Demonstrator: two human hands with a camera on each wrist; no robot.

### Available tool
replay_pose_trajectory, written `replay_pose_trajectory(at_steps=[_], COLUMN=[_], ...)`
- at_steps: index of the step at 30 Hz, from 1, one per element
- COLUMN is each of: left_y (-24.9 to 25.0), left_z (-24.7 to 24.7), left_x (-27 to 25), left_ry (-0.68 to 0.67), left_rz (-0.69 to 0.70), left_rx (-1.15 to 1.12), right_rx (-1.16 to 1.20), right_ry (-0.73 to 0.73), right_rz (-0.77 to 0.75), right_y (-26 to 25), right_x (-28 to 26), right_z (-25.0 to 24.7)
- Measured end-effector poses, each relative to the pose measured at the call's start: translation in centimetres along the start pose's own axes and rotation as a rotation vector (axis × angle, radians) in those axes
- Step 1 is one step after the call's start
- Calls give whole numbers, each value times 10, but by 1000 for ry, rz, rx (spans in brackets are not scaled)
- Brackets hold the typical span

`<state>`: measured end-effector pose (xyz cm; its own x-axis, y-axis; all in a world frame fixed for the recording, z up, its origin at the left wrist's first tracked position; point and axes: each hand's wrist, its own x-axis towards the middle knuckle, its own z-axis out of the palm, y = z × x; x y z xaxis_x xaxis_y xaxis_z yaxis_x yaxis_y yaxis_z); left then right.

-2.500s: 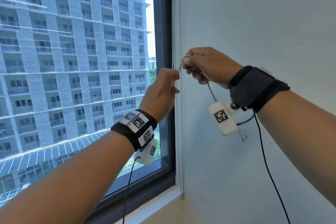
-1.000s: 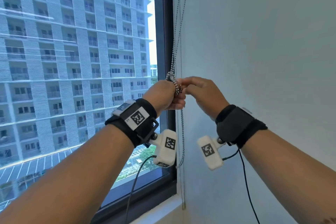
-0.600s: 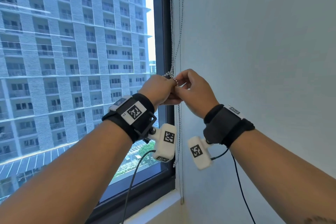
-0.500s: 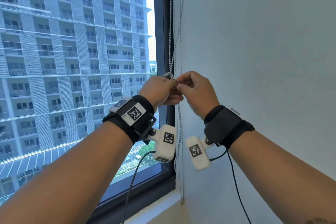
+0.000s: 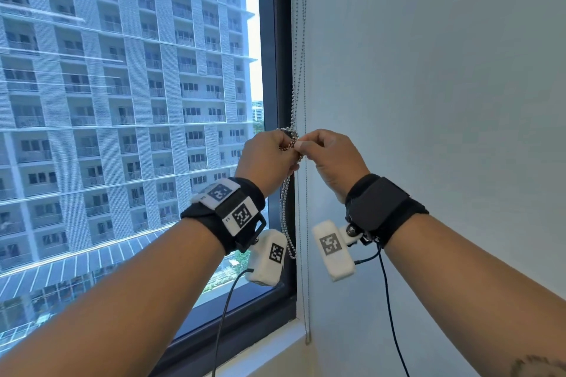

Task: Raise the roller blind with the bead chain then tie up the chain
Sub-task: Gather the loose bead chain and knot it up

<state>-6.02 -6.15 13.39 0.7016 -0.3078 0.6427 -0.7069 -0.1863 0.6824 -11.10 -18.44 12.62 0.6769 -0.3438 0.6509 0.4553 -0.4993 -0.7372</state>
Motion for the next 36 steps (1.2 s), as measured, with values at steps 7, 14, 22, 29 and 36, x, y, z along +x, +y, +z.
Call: replay_pose_trajectory(at_steps=[7,14,22,29,36], left_y=[10,22,25,22,15], left_z=[-13,-10,-19,-24,-17], left_x=[10,16,15,20,15], left_ry=[-179,-16,-127,-118,-89], left_rz=[-101,-212,-386,-411,-430], left_rx=[-107,-347,-559,-649,-937], right_rx=[67,114,-169,-233,-3], right_ry=[17,-53,15,22,38], right_rz=[153,111,16,-14,72], right_y=[-8,-10,3,7,18], right_x=[-3,-15,-6,-5,-6], right_z=[-3,9,8,9,13])
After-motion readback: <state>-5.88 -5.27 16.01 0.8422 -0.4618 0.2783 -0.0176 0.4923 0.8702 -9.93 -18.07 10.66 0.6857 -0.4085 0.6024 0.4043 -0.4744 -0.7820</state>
